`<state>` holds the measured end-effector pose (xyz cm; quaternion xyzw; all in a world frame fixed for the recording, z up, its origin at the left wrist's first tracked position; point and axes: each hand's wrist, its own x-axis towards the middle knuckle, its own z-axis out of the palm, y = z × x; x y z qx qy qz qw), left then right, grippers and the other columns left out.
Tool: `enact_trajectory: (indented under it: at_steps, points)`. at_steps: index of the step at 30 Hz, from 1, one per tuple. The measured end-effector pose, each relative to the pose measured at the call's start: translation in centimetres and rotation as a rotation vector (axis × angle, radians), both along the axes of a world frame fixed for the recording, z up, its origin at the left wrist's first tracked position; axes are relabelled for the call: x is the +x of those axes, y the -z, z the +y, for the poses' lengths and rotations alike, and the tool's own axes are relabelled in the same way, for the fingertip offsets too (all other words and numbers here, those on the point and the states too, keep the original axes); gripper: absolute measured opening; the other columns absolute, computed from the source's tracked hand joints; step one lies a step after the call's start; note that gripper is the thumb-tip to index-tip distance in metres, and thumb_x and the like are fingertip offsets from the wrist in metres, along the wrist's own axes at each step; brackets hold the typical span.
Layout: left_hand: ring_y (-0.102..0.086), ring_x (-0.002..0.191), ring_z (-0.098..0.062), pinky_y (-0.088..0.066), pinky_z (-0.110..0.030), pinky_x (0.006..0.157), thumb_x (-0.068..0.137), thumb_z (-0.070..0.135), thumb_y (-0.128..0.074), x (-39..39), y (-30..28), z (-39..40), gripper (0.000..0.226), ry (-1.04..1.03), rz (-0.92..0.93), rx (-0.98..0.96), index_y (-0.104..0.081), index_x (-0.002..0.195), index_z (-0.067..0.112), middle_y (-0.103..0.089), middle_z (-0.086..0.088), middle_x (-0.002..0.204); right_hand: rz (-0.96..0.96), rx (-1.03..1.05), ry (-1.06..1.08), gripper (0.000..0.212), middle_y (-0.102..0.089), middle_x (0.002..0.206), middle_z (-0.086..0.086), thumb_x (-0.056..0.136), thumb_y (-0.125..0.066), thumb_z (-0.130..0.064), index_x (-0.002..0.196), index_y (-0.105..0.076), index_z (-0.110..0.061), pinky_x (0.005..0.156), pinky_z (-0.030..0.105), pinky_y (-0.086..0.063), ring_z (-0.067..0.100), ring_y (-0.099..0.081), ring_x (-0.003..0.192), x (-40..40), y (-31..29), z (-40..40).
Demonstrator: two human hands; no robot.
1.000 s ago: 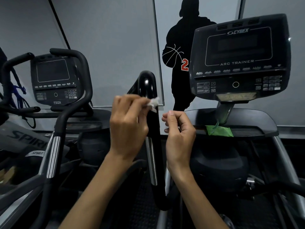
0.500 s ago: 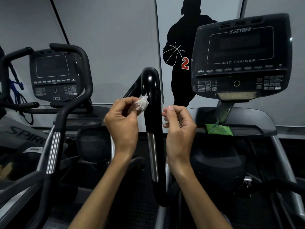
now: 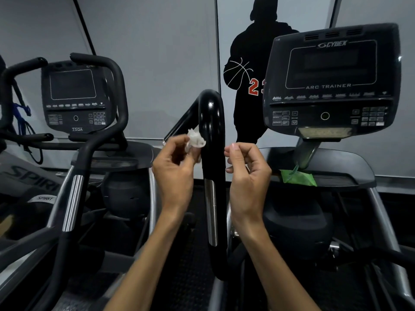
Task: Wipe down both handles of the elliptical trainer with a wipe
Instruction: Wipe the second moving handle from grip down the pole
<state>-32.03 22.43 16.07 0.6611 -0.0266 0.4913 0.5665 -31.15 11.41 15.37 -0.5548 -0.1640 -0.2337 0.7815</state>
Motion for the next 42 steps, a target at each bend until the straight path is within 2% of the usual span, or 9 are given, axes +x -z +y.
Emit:
enact_trajectory:
  at_steps: [6,11,16,22,26,29,32,38,42]
  points:
    - [-0.060,0.069,-0.004,-0.049,-0.020,0.066,0.089,0.007,-0.073,-0.9,2.7,0.3,0.012,0.011,0.209,-0.102,-0.073,0.084,0.018,-0.069,0.005,0.073,0.005,-0.013,0.026,0.016,-0.071,0.089,-0.002,0.099,-0.061,-0.022,0.086,-0.070,-0.022,0.073,0.033,-0.052,0.013,-0.067,0.085,0.3,0.6,0.5]
    - [-0.062,0.069,-0.002,-0.050,-0.017,0.066,0.092,-0.001,-0.068,2.1,-0.8,0.4,0.015,0.052,0.120,-0.205,-0.072,0.086,0.012,-0.070,0.001,0.077,-0.077,-0.082,0.081,0.012,-0.068,0.091,0.000,0.098,-0.064,-0.020,0.090,-0.073,-0.017,0.074,0.037,-0.055,0.019,-0.066,0.085,0.4,0.7,0.3]
    - [-0.061,0.075,-0.020,-0.050,-0.032,0.073,0.092,-0.003,-0.065,1.6,1.8,0.8,0.014,0.191,0.339,-0.287,-0.072,0.087,0.008,-0.069,-0.012,0.083,-0.120,-0.167,0.082,0.016,-0.065,0.093,-0.007,0.085,-0.078,-0.008,0.094,-0.073,-0.020,0.077,0.035,-0.056,0.018,-0.065,0.088,0.6,1.1,-0.4]
    - [-0.068,0.088,-0.025,-0.054,-0.040,0.088,0.090,-0.005,-0.066,3.0,-0.2,1.2,0.023,0.202,0.223,-0.348,-0.076,0.085,0.015,-0.075,-0.010,0.089,-0.126,-0.140,0.094,0.017,-0.065,0.092,-0.008,0.083,-0.080,-0.008,0.094,-0.074,-0.019,0.075,0.035,-0.055,0.019,-0.065,0.087,0.7,1.3,-0.1]
    - [-0.070,0.083,-0.022,-0.055,-0.031,0.081,0.084,-0.016,-0.059,2.7,0.7,1.5,0.033,0.363,0.437,-0.197,-0.078,0.082,0.011,-0.076,-0.010,0.085,-0.110,-0.115,0.079,0.015,-0.067,0.090,-0.007,0.085,-0.079,-0.007,0.090,-0.073,-0.021,0.071,0.029,-0.052,0.019,-0.065,0.084,0.8,1.6,-0.2]
    - [-0.060,0.056,-0.004,-0.048,-0.014,0.058,0.087,-0.018,-0.053,3.1,-0.8,2.4,0.029,0.387,0.375,-0.279,-0.070,0.086,0.005,-0.071,0.002,0.067,-0.094,-0.087,0.066,0.018,-0.068,0.088,-0.006,0.087,-0.076,-0.004,0.087,-0.072,-0.022,0.071,0.028,-0.052,0.019,-0.066,0.084,0.9,1.8,-0.6]
    - [-0.066,0.060,-0.008,-0.054,-0.017,0.058,0.083,-0.020,-0.055,3.9,-1.8,1.6,0.030,0.449,0.303,-0.322,-0.069,0.088,0.005,-0.073,0.002,0.070,-0.055,-0.034,0.063,0.023,-0.068,0.087,-0.004,0.087,-0.070,-0.002,0.085,-0.071,-0.025,0.072,0.032,-0.054,0.018,-0.066,0.082,1.0,1.8,-0.7]
    - [-0.059,0.060,-0.009,-0.047,-0.017,0.059,0.077,-0.023,-0.053,3.7,-0.2,3.4,0.033,0.568,0.471,-0.242,-0.072,0.082,0.003,-0.066,-0.004,0.071,-0.024,-0.042,0.036,0.027,-0.068,0.086,-0.002,0.088,-0.068,0.003,0.084,-0.071,-0.023,0.071,0.024,-0.051,0.012,-0.065,0.080,1.4,1.8,-1.5]
    - [-0.053,0.043,-0.001,-0.041,-0.012,0.042,0.087,-0.022,-0.043,4.8,-1.6,1.7,0.035,0.575,0.379,-0.327,-0.062,0.084,0.006,-0.060,0.007,0.056,0.037,-0.015,0.035,0.030,-0.070,0.085,0.000,0.087,-0.067,0.005,0.081,-0.072,-0.023,0.072,0.026,-0.052,0.010,-0.064,0.079,1.9,2.0,-1.4]
